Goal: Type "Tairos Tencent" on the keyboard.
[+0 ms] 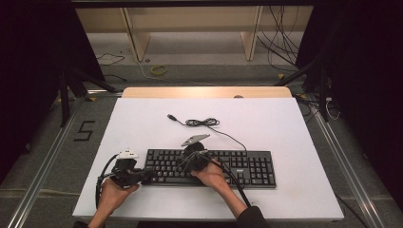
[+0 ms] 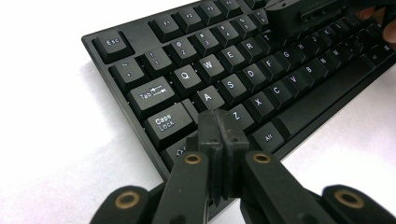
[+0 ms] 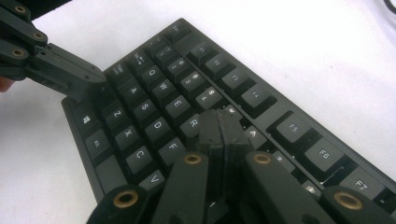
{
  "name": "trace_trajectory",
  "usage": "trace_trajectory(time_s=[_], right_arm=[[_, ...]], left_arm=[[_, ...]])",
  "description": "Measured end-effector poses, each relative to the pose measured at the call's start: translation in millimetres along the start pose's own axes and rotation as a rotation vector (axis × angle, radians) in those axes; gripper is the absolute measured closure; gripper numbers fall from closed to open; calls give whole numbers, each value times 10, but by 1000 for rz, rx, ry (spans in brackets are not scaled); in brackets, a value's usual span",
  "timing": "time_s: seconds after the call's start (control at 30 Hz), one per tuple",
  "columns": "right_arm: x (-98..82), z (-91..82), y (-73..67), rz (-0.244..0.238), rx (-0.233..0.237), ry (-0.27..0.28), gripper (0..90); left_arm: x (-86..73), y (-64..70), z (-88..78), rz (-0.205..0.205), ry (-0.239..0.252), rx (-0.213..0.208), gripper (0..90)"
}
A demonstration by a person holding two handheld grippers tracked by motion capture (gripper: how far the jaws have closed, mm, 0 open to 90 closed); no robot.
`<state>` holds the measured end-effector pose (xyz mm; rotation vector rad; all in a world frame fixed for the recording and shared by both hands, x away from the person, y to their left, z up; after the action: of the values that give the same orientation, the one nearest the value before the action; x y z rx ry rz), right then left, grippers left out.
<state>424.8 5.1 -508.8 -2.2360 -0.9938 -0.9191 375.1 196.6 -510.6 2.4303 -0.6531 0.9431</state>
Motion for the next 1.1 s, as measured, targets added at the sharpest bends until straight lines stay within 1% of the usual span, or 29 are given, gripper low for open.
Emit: trace_trajectory(time_s=[0.1, 0.67, 0.7, 0.73, 0.8, 1.1], right_arm=[[-10, 20, 3, 0, -5, -6, 900], [-9, 36, -1, 5, -1, -9, 900], [-11, 38, 0, 4, -1, -9, 900], [-13, 41, 1, 2, -1, -9, 900], [-31, 55, -2, -4, -7, -23, 900], [-34, 57, -5, -5, -12, -20, 900]], left_arm=[[-2, -4, 7, 0, -3, 1, 890], [-5, -7, 18, -2, -12, -2, 891], [-10, -5, 26, -5, -13, 0, 891], [-22, -5, 35, 3, -26, 1, 891], [-21, 2, 38, 5, -25, 0, 892], [-19, -2, 40, -1, -24, -4, 892]])
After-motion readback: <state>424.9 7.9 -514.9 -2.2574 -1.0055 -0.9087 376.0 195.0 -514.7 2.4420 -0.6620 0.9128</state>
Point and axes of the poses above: each handheld gripper's, and its own axes: z roughly forward along the jaws, x roughly out of its top, y roughly to its right, the point moved 5 cm from there along z, roughly forward along the jaws, and after that the axes turned 4 degrees about y, right-handed, at the moved point
